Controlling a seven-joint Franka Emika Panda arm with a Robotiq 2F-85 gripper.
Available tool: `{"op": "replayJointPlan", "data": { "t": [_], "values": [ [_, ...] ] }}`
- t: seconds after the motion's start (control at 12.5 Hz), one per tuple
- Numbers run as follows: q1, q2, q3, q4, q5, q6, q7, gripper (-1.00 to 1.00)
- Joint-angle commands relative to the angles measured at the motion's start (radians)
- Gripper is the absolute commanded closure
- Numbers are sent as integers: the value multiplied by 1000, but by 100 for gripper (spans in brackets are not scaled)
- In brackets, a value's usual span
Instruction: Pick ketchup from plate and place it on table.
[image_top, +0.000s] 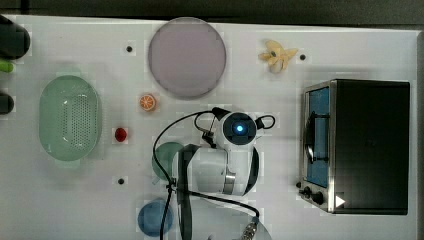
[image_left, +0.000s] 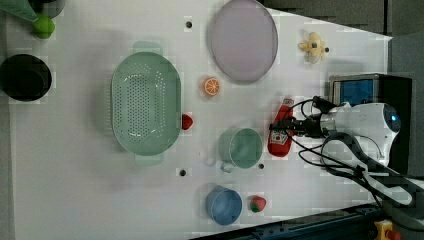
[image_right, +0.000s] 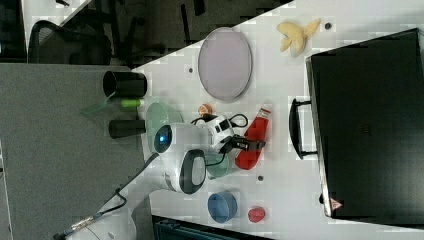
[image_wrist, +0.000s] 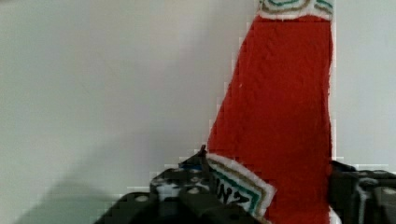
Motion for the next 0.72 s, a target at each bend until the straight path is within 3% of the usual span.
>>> {"op": "replayJointPlan", "data": {
  "t": [0.08,0.16,0.48,0.72],
  "values": [
    [9,-85,2,42,-1,13,56,-90],
    [9,-113,6,52,-1,10,56,-100],
    [11,-261,34,144,-1,-46,89,-100],
    [11,-333,52,273,-1,-298,304,-100]
  ]
}}
